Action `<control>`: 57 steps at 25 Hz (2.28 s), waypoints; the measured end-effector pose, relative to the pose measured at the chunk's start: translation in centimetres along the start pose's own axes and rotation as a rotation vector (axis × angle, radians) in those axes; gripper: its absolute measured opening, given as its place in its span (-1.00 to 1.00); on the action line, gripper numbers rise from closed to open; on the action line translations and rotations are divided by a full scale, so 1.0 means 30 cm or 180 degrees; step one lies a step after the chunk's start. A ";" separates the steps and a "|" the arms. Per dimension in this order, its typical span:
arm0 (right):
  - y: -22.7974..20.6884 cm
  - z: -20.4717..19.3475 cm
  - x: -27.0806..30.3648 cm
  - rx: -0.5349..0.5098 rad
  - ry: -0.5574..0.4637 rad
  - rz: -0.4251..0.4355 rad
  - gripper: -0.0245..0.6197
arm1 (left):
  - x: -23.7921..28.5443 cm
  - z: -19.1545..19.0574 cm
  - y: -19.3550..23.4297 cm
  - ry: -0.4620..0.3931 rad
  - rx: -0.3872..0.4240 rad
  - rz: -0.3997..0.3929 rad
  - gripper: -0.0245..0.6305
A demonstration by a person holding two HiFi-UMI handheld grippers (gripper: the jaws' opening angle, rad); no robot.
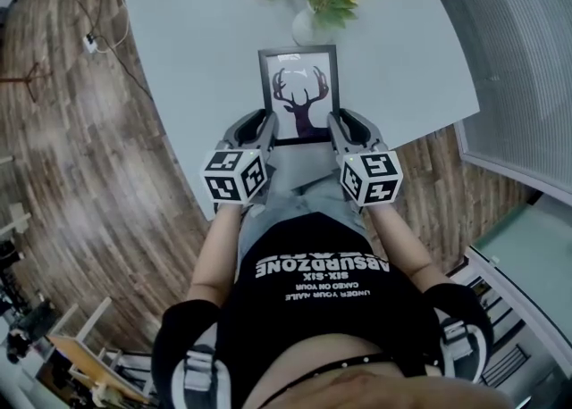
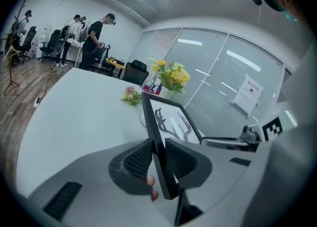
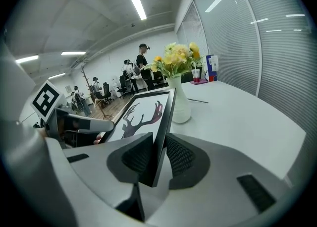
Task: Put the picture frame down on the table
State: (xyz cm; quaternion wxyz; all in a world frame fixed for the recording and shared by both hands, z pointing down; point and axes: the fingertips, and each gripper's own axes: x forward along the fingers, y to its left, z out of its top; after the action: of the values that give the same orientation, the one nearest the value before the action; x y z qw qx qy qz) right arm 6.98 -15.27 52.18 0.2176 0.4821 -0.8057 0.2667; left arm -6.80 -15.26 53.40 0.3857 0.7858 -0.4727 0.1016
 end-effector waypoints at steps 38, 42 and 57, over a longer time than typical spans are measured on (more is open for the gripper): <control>-0.134 -0.327 0.272 0.0292 0.0660 -0.0194 -0.63 | 0.271 -0.287 0.204 0.0855 -0.0036 0.0220 -0.64; -0.139 -0.345 0.286 0.0300 0.0722 -0.0216 -0.63 | 0.277 -0.299 0.211 0.0884 -0.0039 0.0223 -0.64; -0.152 -0.366 0.316 0.0333 0.0784 -0.0169 -0.63 | 0.295 -0.317 0.228 0.0887 -0.0089 0.0235 -0.64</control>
State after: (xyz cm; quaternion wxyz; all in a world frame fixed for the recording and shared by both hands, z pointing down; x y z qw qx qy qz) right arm 7.90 -16.31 67.33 0.2963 0.4775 -0.7449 0.3597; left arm -5.76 -16.21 68.03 0.4546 0.7407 -0.4445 0.2173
